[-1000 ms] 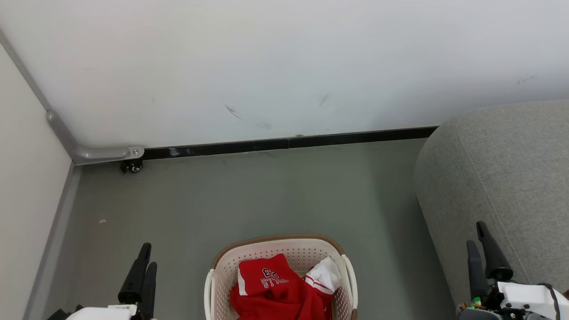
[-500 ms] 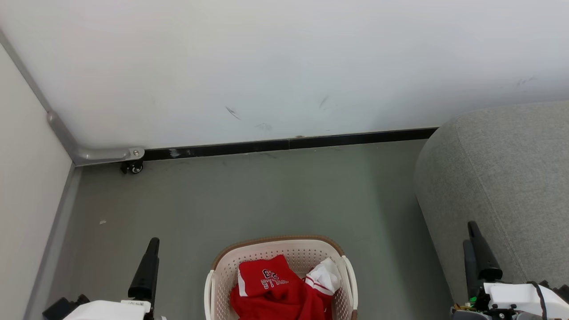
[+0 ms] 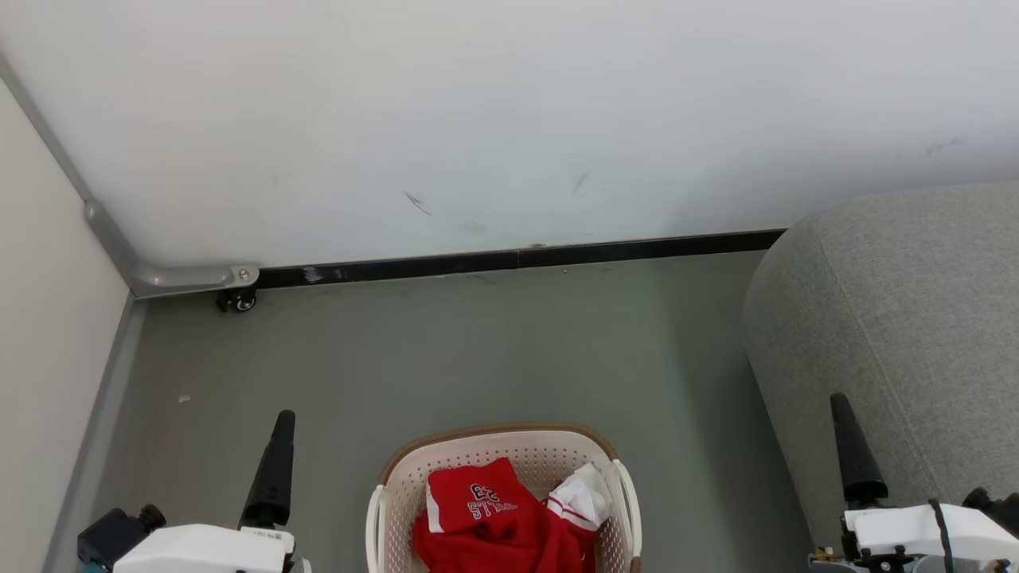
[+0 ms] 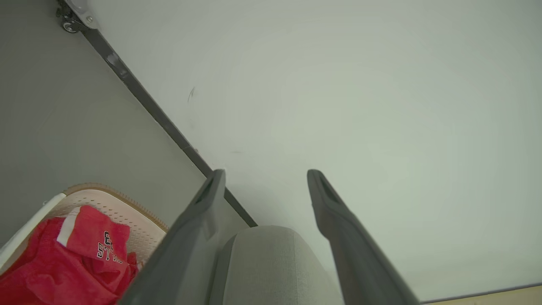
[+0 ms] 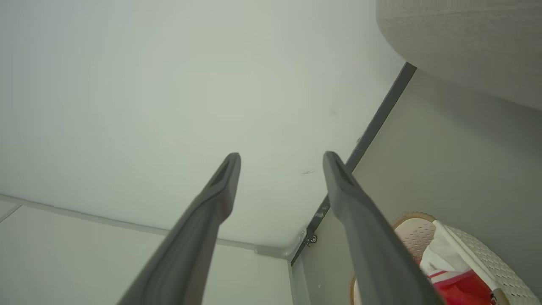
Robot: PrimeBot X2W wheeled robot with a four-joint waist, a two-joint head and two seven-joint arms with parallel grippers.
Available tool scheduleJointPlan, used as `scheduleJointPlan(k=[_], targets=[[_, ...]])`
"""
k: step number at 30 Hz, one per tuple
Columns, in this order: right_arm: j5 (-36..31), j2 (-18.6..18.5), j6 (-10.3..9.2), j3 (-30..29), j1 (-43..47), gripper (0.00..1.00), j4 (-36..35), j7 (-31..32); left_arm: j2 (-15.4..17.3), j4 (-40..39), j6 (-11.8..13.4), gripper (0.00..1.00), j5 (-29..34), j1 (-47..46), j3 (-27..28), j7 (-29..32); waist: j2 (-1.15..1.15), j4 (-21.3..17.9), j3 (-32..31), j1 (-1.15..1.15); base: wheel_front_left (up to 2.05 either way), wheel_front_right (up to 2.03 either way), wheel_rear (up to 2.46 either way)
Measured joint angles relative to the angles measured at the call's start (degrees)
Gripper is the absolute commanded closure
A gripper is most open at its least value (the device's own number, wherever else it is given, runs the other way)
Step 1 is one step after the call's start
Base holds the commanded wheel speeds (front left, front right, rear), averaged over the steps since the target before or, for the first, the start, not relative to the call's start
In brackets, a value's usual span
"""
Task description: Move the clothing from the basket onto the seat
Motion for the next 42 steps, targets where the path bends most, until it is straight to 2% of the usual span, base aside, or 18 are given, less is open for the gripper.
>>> scheduleJointPlan(k=[9,26,32,42], targets=[[-8.3,-0.1,0.0,0.3,-0.1,0.0,0.0,-1.6,0.2,-1.6,1.4,0.0,8.6,0.0,-1.7,-1.7,0.0,0.0,-0.2,0.03,0.0,0.0,0.0],[-26.2,-0.1,0.05,1.5,-0.2,0.0,0.0,-4.6,2.0,-4.3,4.4,0.0,29.4,0.2,-6.7,-5.1,0.0,0.1,0.3,-0.72,0.0,0.0,0.0],[-32.6,0.0,0.05,1.8,-0.2,0.0,0.0,-5.1,2.7,-4.7,5.6,0.0,36.9,0.2,-8.8,-6.1,0.0,0.1,0.5,-0.85,0.0,0.0,0.0],[-42.5,0.0,0.07,2.0,-0.2,0.0,0.1,-6.3,3.5,-5.0,8.5,0.0,48.5,0.4,-11.5,-8.3,0.0,0.1,0.8,-0.9,0.0,0.0,0.0]])
